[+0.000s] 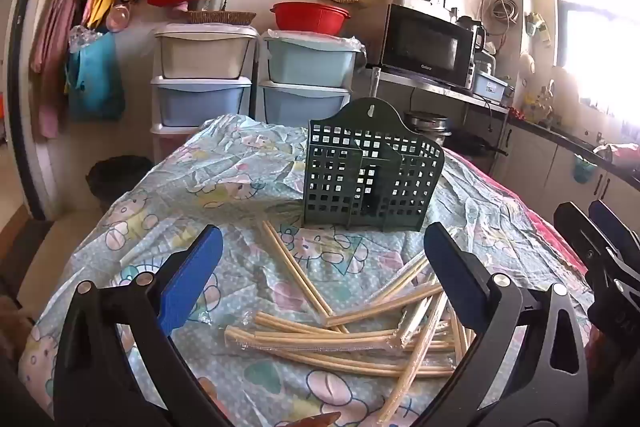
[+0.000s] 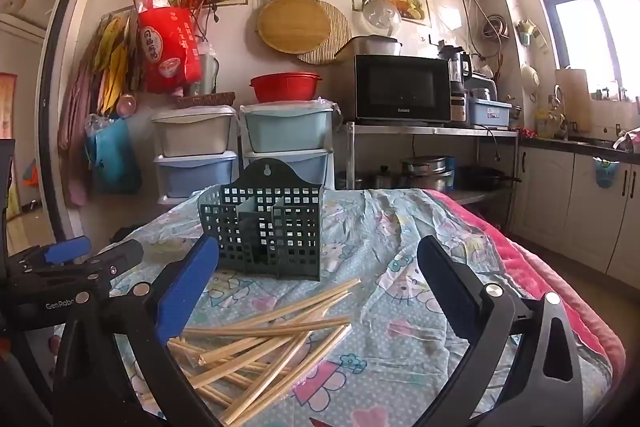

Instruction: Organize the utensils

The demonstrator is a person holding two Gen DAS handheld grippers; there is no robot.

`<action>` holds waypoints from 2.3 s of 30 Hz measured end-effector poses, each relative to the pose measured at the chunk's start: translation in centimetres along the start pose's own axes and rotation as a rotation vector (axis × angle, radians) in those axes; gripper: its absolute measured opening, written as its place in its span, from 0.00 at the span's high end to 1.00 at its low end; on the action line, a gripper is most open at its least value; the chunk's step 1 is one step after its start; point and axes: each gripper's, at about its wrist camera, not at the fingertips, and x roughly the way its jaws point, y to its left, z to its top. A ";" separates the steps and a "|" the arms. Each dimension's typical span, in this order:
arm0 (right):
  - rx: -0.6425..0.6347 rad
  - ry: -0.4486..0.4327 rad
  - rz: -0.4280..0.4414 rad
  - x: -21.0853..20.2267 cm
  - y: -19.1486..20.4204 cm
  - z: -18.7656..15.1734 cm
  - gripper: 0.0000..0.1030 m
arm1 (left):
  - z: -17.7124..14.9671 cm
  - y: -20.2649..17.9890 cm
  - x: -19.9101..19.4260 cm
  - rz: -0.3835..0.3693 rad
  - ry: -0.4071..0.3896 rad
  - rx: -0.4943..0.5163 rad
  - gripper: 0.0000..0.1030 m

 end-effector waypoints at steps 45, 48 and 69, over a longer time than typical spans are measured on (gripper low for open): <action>0.004 0.010 0.005 0.6 0.0 -0.1 0.06 | -0.2 -0.6 0.4 -0.001 0.007 -0.010 0.10; 0.007 0.012 0.004 0.7 0.1 -0.2 0.06 | -0.2 -0.6 0.4 -0.002 0.007 -0.010 0.10; 0.019 0.029 -0.002 0.7 -0.6 -0.4 0.06 | -0.2 0.4 0.4 0.007 0.025 -0.026 0.10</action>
